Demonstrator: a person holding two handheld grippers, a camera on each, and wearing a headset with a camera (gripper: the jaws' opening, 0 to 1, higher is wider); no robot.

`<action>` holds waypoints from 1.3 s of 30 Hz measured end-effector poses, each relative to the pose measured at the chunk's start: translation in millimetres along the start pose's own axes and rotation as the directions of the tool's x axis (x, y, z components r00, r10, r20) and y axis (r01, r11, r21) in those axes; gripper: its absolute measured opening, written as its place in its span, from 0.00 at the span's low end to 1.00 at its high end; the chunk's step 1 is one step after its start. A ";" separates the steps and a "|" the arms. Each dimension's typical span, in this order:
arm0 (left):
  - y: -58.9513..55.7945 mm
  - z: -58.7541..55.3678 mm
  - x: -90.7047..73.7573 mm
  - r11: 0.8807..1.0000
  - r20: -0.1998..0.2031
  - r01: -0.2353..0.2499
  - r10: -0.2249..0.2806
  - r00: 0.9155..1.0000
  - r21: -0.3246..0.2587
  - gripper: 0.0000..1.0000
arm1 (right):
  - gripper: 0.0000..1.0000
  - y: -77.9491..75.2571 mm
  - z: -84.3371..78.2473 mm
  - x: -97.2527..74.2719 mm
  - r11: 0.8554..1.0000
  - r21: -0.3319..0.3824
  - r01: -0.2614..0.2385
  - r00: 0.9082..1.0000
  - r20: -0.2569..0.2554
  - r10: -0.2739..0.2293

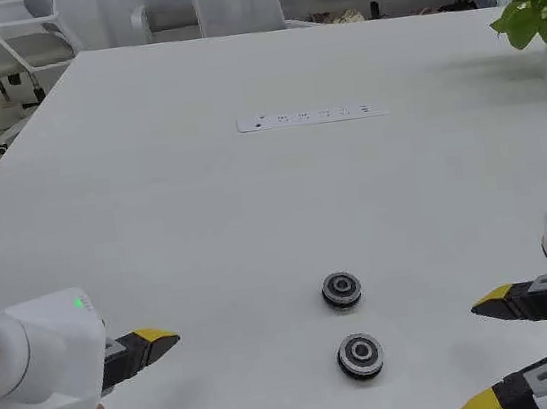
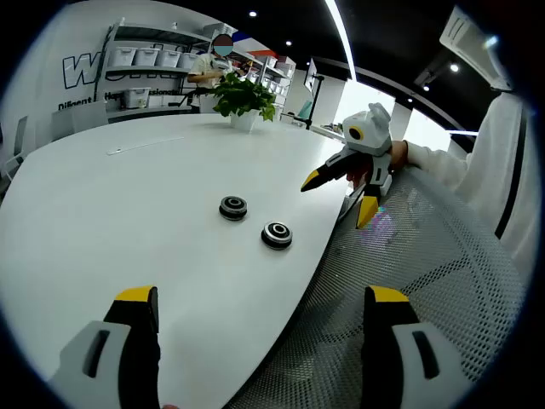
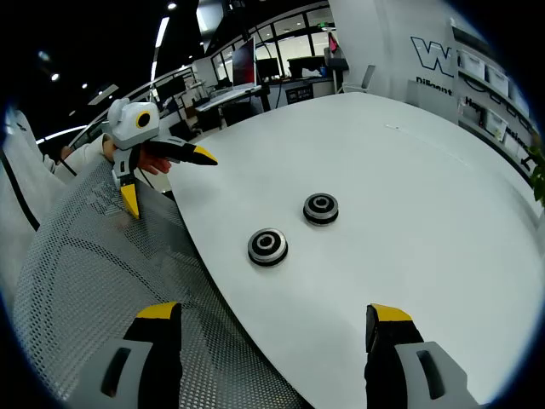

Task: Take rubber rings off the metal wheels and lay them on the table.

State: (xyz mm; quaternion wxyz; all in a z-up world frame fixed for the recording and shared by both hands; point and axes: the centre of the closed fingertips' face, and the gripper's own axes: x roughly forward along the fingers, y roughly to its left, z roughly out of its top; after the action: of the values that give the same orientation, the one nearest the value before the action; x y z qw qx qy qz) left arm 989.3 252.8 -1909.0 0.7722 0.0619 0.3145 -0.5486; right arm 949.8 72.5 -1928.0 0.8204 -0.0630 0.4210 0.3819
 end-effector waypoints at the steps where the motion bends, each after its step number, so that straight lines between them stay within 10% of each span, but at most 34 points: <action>1: -0.1 -0.3 0.0 1.000 -0.002 0.000 0.000 1.000 0.000 0.99 | 0.89 0.0 -0.2 0.0 1.000 0.000 0.000 1.000 0.000 0.000; 39: 4.1 0.2 -1.6 1.000 0.004 -0.008 0.008 1.000 -0.014 0.96 | 0.88 -0.1 -0.8 -0.5 1.000 -0.009 0.003 1.000 -0.007 -0.003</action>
State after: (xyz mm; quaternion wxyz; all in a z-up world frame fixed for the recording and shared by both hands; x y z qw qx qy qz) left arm 992.7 255.6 -1909.0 0.7753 0.0566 0.3165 -0.5436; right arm 949.2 71.8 -1928.2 0.8191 -0.0688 0.4220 0.3824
